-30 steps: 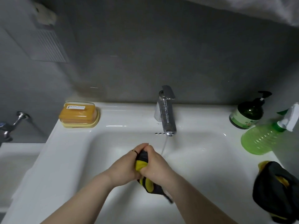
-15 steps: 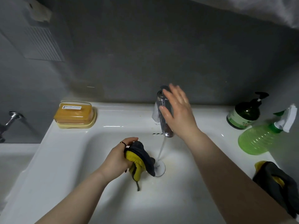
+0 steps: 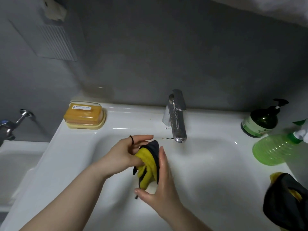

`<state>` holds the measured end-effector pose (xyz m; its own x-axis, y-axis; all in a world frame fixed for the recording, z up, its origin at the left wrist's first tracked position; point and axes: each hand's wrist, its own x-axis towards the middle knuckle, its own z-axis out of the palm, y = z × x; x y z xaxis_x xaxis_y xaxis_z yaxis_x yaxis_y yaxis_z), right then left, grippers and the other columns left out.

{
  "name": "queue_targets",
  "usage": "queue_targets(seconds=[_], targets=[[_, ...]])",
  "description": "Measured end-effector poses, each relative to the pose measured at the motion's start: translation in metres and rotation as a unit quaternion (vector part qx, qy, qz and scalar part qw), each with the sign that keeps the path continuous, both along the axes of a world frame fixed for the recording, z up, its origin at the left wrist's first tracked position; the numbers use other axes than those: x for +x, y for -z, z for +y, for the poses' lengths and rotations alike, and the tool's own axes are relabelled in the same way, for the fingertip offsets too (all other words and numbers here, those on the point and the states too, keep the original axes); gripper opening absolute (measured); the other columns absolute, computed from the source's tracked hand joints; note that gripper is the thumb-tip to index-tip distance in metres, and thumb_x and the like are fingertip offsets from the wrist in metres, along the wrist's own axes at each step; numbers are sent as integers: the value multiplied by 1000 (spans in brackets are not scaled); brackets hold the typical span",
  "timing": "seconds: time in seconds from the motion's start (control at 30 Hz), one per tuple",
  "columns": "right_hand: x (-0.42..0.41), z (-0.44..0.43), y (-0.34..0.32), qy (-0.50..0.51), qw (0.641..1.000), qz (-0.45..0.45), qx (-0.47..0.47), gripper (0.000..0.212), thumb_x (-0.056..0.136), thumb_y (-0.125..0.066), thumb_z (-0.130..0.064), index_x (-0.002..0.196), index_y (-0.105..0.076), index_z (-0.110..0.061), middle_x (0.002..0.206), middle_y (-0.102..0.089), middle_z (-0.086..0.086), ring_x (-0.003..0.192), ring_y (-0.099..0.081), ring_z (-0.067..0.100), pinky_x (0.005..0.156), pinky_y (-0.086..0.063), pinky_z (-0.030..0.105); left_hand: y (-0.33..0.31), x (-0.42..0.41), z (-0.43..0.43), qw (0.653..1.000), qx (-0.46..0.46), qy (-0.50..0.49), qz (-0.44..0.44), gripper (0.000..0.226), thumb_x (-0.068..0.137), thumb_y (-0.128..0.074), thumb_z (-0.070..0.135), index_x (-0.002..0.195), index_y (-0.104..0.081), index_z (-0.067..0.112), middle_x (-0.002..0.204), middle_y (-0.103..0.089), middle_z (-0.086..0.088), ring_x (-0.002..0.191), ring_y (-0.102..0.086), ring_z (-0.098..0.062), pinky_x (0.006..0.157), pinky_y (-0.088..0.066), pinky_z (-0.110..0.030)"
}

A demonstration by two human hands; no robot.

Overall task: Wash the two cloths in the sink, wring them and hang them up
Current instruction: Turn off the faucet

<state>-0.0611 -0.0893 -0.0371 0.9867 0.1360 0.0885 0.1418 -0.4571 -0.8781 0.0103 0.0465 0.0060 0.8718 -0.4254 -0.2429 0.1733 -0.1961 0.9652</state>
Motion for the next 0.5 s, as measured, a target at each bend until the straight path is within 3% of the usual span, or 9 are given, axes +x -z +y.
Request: queue_targets(seconds=[0.03, 0.1, 0.17, 0.23, 0.27, 0.33, 0.4, 0.47, 0.5], targets=[[0, 4, 6, 34, 995, 82, 52, 111, 58, -76, -29, 134, 2, -48, 149, -28, 0, 135, -33, 13, 108, -38, 34, 0, -1, -1, 1000, -15, 10, 15, 63, 69, -53, -27, 100, -59, 28, 102, -65, 6, 71, -68, 1, 57, -52, -14], [13, -1, 12, 70, 972, 184, 125, 113, 62, -79, -16, 139, 0, -41, 137, -42, -6, 123, -46, 10, 102, -42, 28, 4, -4, -1, 999, -27, 13, 41, 55, 73, -50, -26, 98, -62, 22, 102, -66, 1, 75, -69, -4, 63, -55, -17], [28, -11, 18, 12, 963, 224, 151, 83, 68, -75, -7, 134, -30, -28, 117, -56, -11, 106, -56, 4, 88, -46, 15, 12, -5, 0, 995, -48, -3, 85, 52, 76, -45, -25, 99, -62, 18, 99, -68, -1, 76, -70, -8, 65, -56, -19], [33, -15, 21, -6, 965, 237, 115, 42, 72, -70, -5, 105, -55, -26, 93, -63, -14, 89, -63, 5, 70, -46, 6, 22, -7, 0, 979, -118, -52, 157, 49, 81, -40, -21, 107, -59, 16, 96, -71, 0, 79, -70, -12, 65, -56, -20], [35, -14, 23, 25, 969, 232, 82, 30, 74, -68, -8, 97, -58, -25, 88, -64, -11, 89, -64, 11, 68, -46, 9, 27, -8, -2, 961, -165, -103, 198, 48, 83, -38, -17, 114, -55, 16, 101, -69, -1, 85, -68, -15, 68, -56, -21], [40, -10, 24, 101, 969, 221, -44, 26, 76, -63, -19, 102, -57, -19, 96, -67, -1, 97, -63, 23, 75, -46, 23, 39, -15, -14, 918, -216, -222, 246, 49, 88, -45, -1, 132, -39, 19, 127, -54, -6, 112, -56, -22, 91, -48, -26], [40, 1, 25, 131, 955, 157, -215, 25, 79, -55, -27, 101, -54, -15, 101, -67, 4, 98, -61, 27, 79, -43, 29, 45, -24, -34, 921, -154, -264, 243, 69, 82, -62, 22, 140, -26, 13, 139, -45, -11, 125, -46, -24, 106, -36, -33], [37, 12, 21, 103, 921, 13, -376, 20, 68, -65, -29, 83, -62, -16, 82, -71, 0, 81, -65, 19, 72, -44, 22, 46, -28, -54, 930, -70, -290, 214, 84, 73, -74, 29, 138, -26, 7, 128, -54, -13, 109, -55, -22, 95, -43, -30], [34, 16, 21, 114, 909, -41, -398, 23, 53, -75, -31, 68, -64, -18, 65, -69, -2, 65, -65, 12, 62, -46, 16, 46, -24, -59, 925, -32, -330, 188, 80, 71, -76, 28, 135, -31, 9, 118, -58, -10, 102, -56, -21, 90, -44, -29]])
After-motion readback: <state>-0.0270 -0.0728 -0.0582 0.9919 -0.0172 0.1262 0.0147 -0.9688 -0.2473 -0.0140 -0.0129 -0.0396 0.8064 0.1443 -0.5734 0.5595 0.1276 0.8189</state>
